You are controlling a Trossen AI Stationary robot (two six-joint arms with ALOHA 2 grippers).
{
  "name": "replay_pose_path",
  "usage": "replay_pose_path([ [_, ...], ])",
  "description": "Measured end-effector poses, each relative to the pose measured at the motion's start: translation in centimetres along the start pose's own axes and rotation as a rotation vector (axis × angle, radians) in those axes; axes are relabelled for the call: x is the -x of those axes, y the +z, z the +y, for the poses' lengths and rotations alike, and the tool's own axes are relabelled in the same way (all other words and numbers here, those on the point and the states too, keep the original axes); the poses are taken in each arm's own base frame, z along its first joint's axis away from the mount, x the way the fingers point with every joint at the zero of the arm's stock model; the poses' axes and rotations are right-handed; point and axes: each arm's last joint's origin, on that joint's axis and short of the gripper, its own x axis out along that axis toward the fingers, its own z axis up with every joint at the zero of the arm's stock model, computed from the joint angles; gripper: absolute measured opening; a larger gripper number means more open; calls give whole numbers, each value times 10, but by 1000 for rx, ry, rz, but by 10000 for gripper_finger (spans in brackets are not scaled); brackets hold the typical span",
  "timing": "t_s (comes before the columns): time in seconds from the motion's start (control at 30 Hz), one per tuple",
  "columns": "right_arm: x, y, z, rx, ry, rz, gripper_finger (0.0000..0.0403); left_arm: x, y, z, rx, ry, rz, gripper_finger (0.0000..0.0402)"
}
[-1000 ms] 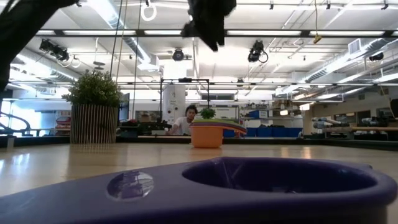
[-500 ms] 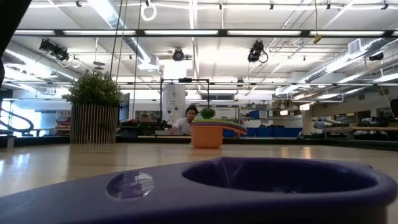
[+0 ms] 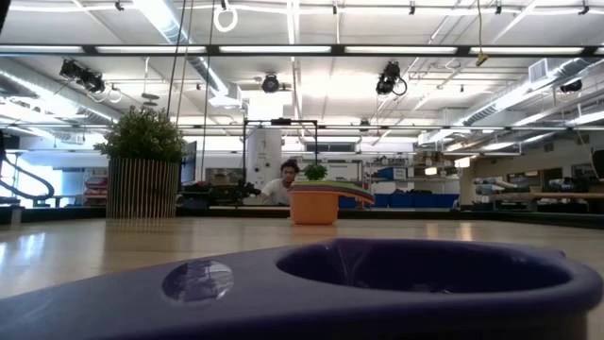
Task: Nest measuring cups in basket
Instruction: Stack the dark blue measuring cup on top of the green measuring cup
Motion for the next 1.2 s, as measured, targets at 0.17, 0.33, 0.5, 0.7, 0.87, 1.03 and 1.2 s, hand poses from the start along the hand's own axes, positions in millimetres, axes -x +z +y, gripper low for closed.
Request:
replay_pose_path([
  [0.17,-20,7,0,-5,51,52,38,4,-23,-18,-34,-28,18,126],
  [0.33,-41,13,-1,-10,48,99,74,6,-43,-32,-60,-51,35,126],
  [0.5,-49,16,-1,-13,62,117,88,0,-58,-45,-75,-45,8,126],
  [0.7,-46,15,0,-35,92,115,86,-39,-73,-57,-124,19,58,126],
  [0.87,-45,14,1,-46,106,114,85,-75,-77,-65,-200,33,62,126],
  [1.03,-45,14,0,-42,106,114,85,-114,-83,-68,-300,69,92,126],
  [1.2,-45,14,1,-42,124,115,85,-136,-86,-68,-351,79,128,126],
])
